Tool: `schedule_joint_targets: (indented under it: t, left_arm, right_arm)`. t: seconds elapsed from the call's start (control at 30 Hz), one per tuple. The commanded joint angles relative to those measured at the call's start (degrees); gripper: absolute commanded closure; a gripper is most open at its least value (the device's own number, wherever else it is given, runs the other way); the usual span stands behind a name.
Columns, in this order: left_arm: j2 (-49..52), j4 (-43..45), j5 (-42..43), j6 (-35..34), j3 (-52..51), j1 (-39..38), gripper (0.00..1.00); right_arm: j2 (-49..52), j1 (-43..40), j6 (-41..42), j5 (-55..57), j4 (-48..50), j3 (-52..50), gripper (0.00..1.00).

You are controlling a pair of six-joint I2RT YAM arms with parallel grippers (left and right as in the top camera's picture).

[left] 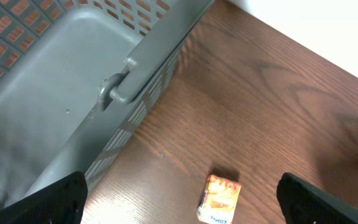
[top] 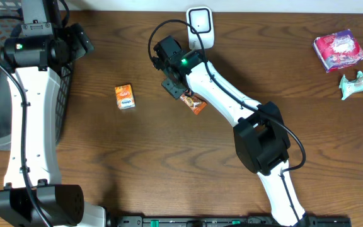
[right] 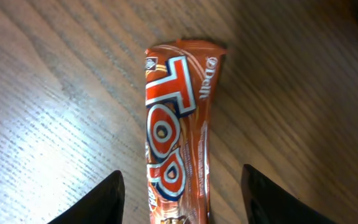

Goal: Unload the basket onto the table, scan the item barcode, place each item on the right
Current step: 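Hold the orange-red bar's barcode in front of the white scanner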

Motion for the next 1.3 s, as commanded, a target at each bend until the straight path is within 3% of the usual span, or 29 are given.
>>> schedule_joint_targets:
  t: [0.0,0.33,0.43,0.53,0.77,0.93,1.27]
  left_arm:
    - [-0.72,-0.15,-1.18,-0.57,0.35,0.83,0.02]
    - [-0.72,-0.15,-1.18,-0.57,0.35,0.83,0.02]
    - [-0.72,-0.15,-1.2,-0.57,0.35,0.83,0.02]
    - [-0.72,-0.15,-1.18,-0.57,0.35,0.83,0.02]
    - [-0.72,-0.15,-1.18,-0.57,0.35,0.83,0.02]
    - [-0.72,-0.15,-1.18,-0.57,0.35,0.83,0.02]
    - [-0.72,-0.15,-1.18,-0.57,0.35,0.83,0.02]
  right_arm:
    - [2.36,-0.31,-1.44,-1.44,-0.81,-0.46,0.46]
    - [5.18,-0.52,-1.4,-3.98,-1.68,-0.76,0.57]
    - [5.68,-0.85,-1.4,-4.0,-1.77,-0.81,0.67]
    - [6.01,-1.25,-1.4,-4.04,-1.75,-0.87,0.7]
    - [6.01,-2.45,0.07,-7.21,-1.51,-0.96,0.99]
    - [5.79,-3.19,5.68,-7.63,0.5,-0.9,0.99]
    - [1.38,-5.38,7.04,-7.58,3.39,4.02,0.99]
